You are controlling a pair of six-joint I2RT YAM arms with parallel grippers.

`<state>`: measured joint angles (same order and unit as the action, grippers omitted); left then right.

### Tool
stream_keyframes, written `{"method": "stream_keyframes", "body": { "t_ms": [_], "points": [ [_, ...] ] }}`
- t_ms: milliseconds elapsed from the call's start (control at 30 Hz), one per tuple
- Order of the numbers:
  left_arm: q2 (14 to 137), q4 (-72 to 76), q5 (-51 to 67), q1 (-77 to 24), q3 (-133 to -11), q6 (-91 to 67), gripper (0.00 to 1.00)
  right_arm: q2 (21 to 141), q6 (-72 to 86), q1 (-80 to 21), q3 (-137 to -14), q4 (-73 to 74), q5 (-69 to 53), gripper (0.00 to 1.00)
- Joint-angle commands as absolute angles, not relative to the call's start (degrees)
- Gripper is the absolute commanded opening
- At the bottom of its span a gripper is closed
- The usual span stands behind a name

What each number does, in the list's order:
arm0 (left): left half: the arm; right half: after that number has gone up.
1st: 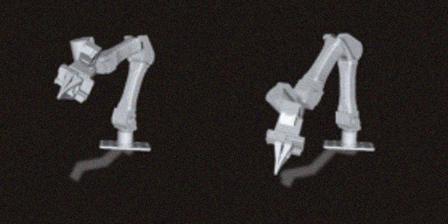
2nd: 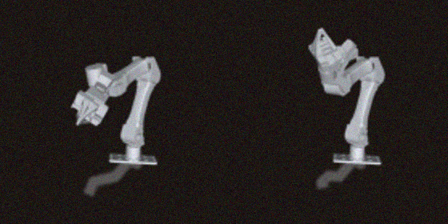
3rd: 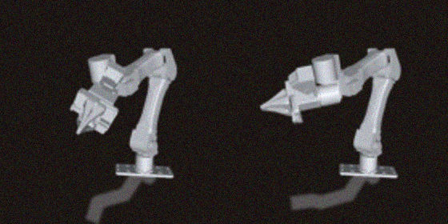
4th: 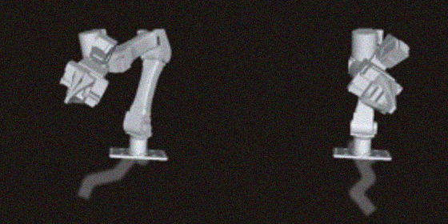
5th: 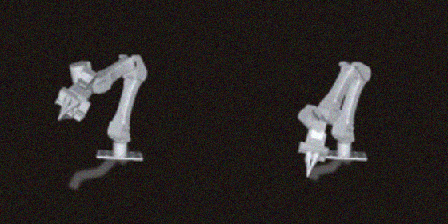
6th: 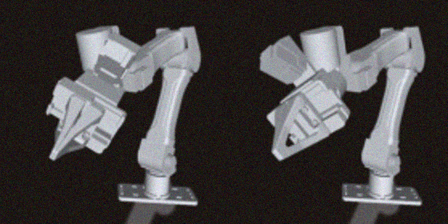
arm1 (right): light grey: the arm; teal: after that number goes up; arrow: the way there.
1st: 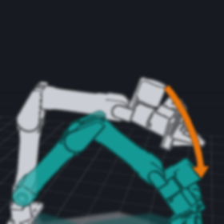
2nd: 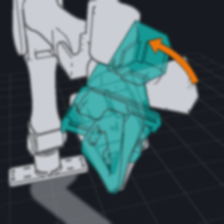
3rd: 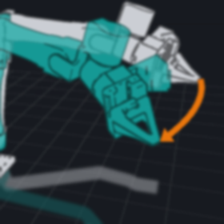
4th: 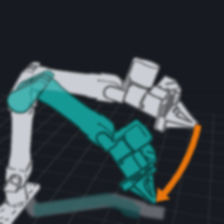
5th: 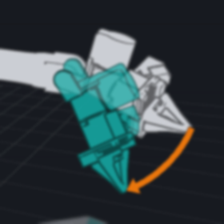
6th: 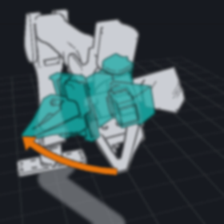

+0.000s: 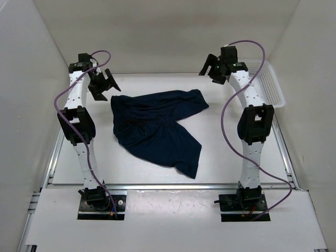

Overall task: Fold and stack the shorts
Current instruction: Flatten the shorts out

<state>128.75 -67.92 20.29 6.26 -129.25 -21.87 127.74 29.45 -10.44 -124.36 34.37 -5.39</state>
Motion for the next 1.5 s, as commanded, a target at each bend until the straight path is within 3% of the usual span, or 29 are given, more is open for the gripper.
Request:
{"method": "stream_keyframes", "body": {
  "t_ms": [0,67,133,167,200,300,367,400,433,533,667,767,833,900,1067,1167,1200,1233,1300,1333,1467],
  "points": [
    [126.39,-70.04,16.46,7.21,-131.48,-22.41,1.00,125.61,28.21,-10.11,-128.41,35.16,-6.59,0.89],
    [123.33,-70.05,14.86,7.21,-129.74,-21.19,1.00,123.58,28.21,-10.11,-125.09,35.16,-7.12,0.89],
    [120.78,-70.05,11.61,5.81,-127.02,-19.52,0.86,119.63,28.21,-10.63,-120.87,35.16,-7.91,0.87],
    [118.33,-70.05,10.38,4.32,-123.26,-18.29,0.56,116.57,28.21,-11.42,-115.46,34.55,-7.91,0.85],
    [117.17,-70.05,8.20,3.61,-121.13,-18.28,0.41,114.89,28.21,-12.47,-112.27,34.54,-7.91,0.85],
    [113.04,-68.82,5.63,0.36,-111.21,-17.67,0.18,107.33,27.69,-14.94,-97.42,32.53,-7.91,0.84],
    [110.67,-65.67,5.63,-2.01,-103.33,-17.67,0.25,101.03,29.00,-16.60,-89.16,30.16,-9.31,0.82],
    [110.05,-64.44,5.63,-2.54,-100.66,-17.67,0.37,98.90,29.53,-17.22,-81.46,30.15,-9.32,0.82],
    [110.04,-62.94,8.06,-2.55,-98.11,-17.67,0.70,96.88,29.53,-17.75,-77.91,29.45,-9.32,0.82],
    [109.42,-60.47,9.15,-3.60,-92.29,-17.67,0.98,88.45,31.90,-18.98,-65.77,29.44,-10.63,0.82],
    [110.47,-60.47,6.51,-5.88,-89.39,-17.05,0.98,82.10,35.68,-20.47,-53.28,29.44,-15.20,0.85],
    [111.09,-59.77,5.71,-6.68,-87.46,-16.44,0.91,78.93,39.10,-21.97,-46.00,28.40,-16.44,0.86],
    [111.88,-59.24,5.71,-7.21,-86.84,-16.44,0.58,78.23,40.86,-23.55,-43.60,26.11,-18.19,0.85],
    [113.37,-59.76,5.71,-7.21,-87.53,-16.44,0.12,78.22,42.97,-25.91,-42.28,24.18,-18.81,0.84],
    [109.08,-60.47,5.71,-6.16,-88.07,-18.63,0.10,82.26,45.53,-31.54,-41.75,22.59,-15.75,0.77],
    [105.04,-59.42,7.37,-2.56,-86.66,-20.38,0.10,85.07,46.67,-33.22,-41.75,21.27,-13.28,0.64],
    [104.16,-59.41,8.08,-1.59,-85.79,-20.39,0.10,85.86,46.67,-33.22,-41.75,20.31,-12.58,0.59],
    [102.41,-59.41,8.96,0.25,-85.26,-20.39,0.10,85.87,46.67,-33.22,-41.75,19.78,-10.74,0.40],
    [101.08,-58.89,11.06,1.66,-84.55,-20.39,0.10,87.18,46.67,-33.22,-42.71,19.78,-8.89,0.18],
    [100.38,-58.89,11.60,2.19,-84.03,-20.39,0.10,87.19,46.67,-33.22,-43.58,19.78,-8.01,0.00],
    [100.37,-58.89,13.62,3.60,-83.50,-20.39,0.10,86.14,44.13,-30.06,-48.24,23.54,-3.61,0.00]
  ]
}}
